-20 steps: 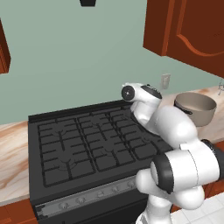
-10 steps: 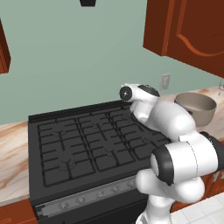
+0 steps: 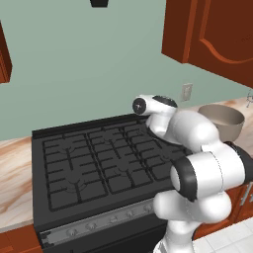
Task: Pick the kettle from the cabinet and place it on a stove burner. Then pick the pot from the counter and place it on another stove burner. Finally, turn both burners on.
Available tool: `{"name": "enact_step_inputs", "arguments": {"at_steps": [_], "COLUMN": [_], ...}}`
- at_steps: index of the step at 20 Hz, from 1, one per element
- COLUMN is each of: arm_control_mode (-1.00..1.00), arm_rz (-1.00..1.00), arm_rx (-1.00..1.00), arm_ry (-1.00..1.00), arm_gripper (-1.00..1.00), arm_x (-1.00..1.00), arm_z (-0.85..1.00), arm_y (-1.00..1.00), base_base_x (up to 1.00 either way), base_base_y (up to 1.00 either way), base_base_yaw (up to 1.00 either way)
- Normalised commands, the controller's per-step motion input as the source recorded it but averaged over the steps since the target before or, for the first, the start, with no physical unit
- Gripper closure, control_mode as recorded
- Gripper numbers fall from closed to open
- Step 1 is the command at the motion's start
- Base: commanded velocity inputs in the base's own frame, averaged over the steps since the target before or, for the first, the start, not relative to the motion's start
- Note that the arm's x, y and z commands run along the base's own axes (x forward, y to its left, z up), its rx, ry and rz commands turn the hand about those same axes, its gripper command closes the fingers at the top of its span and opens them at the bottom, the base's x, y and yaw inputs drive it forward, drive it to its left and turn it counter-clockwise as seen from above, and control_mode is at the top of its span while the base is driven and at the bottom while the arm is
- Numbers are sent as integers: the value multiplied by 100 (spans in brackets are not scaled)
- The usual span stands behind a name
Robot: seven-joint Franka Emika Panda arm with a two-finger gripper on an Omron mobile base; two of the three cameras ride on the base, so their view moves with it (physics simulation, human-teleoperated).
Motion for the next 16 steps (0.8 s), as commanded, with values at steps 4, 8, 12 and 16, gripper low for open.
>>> {"name": "enact_step_inputs", "arguments": {"at_steps": [4, 8, 12, 16], "arm_control_mode": [-100, -100, -100, -100], "arm_rz": [-3, -3, -2, -2], "arm_rx": [0, 0, 0, 0], "arm_ry": [-1, -1, 0, 0], "arm_gripper": [100, 100, 100, 100], "arm_x": [10, 11, 9, 9], "arm_z": [-4, -6, -8, -10], "arm_y": [0, 0, 0, 0], "base_base_x": [0, 0, 0, 0], "base_base_y": [0, 0, 0, 0], "base_base_yaw": [0, 0, 0, 0]}}
